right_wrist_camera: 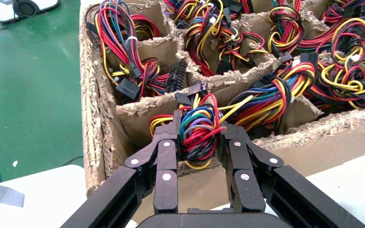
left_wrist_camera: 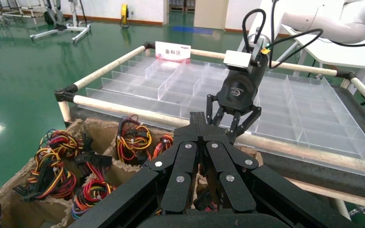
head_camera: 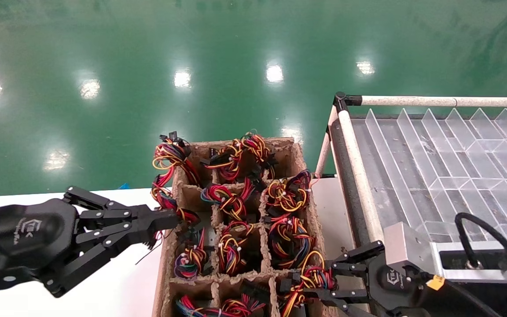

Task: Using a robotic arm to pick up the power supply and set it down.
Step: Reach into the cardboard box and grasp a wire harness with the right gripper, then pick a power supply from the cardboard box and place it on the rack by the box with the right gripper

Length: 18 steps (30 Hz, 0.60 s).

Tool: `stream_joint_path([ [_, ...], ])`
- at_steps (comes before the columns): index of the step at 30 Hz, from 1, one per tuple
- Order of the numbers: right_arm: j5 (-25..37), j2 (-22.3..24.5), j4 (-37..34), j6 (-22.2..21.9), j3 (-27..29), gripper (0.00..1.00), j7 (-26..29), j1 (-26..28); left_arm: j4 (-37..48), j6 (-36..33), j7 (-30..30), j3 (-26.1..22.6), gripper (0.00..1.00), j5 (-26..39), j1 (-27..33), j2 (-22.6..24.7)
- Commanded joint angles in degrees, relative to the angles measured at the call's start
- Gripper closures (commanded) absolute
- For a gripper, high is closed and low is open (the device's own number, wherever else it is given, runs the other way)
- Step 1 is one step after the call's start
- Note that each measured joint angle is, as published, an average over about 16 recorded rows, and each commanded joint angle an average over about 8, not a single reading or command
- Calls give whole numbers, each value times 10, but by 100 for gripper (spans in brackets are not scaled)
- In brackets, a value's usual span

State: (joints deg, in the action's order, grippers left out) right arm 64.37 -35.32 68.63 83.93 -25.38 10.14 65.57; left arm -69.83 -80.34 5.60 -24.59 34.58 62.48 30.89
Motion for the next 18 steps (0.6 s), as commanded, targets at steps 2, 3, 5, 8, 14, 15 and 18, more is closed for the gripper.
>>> stream_joint_path([
  [2,-1,3,3,0,1,100,2,1,0,0,0,0,100,0,0,0],
  [3,-2,4,4,1,2,100,2,2,0,0,0,0,100,0,0,0],
  [5,-5,5,7,2,4,100,3,3,0,0,0,0,100,0,0,0],
  [8,-12,8,10,6,7,100,6,8,0,0,0,0,100,0,0,0],
  [14,-37,15,20,20,20,100,22,35,0,0,0,0,100,0,0,0],
  [15,-43,16,21,23,23,100,26,41,0,0,0,0,100,0,0,0],
  [18,-62,22,26,31,32,100,38,61,0,0,0,0,100,0,0,0],
])
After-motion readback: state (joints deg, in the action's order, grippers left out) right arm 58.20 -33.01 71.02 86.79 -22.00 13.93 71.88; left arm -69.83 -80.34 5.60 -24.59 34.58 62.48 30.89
